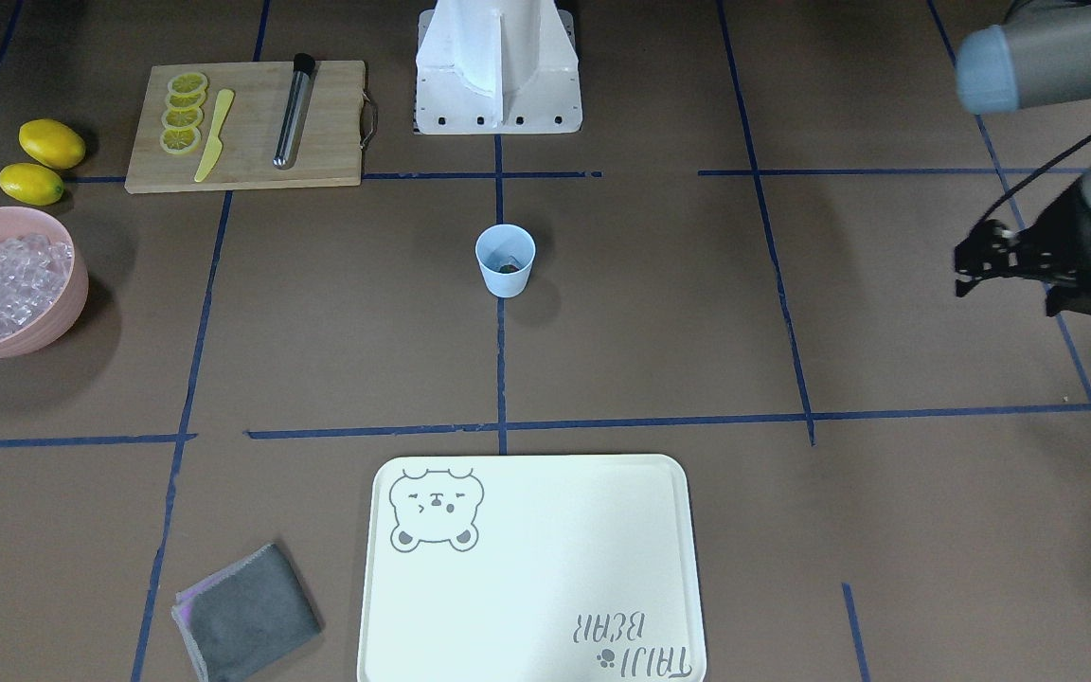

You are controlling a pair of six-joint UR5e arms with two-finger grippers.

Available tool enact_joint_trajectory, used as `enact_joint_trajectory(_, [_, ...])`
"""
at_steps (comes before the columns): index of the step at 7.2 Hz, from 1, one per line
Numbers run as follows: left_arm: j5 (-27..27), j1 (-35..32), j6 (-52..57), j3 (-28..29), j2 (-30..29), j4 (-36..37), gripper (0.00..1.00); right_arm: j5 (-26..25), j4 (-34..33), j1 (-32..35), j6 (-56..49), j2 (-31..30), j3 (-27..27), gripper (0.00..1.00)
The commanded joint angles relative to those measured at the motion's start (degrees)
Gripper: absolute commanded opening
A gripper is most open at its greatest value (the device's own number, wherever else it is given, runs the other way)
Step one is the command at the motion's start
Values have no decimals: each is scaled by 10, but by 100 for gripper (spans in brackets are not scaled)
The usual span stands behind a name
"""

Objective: Put ice and strawberries in cup

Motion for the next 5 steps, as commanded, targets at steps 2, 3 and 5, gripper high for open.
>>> enact_joint_trajectory(2, [-41, -135, 131, 10, 114, -2, 100, 0, 0, 0, 0, -2, 0, 100])
enact_joint_trajectory(3, [-43, -155, 144, 24, 130, 7, 100, 0, 0, 0, 0, -2, 0, 100])
enact_joint_trajectory(5, [-46, -172, 173, 39, 168, 6, 100, 0, 0, 0, 0, -3, 0, 100])
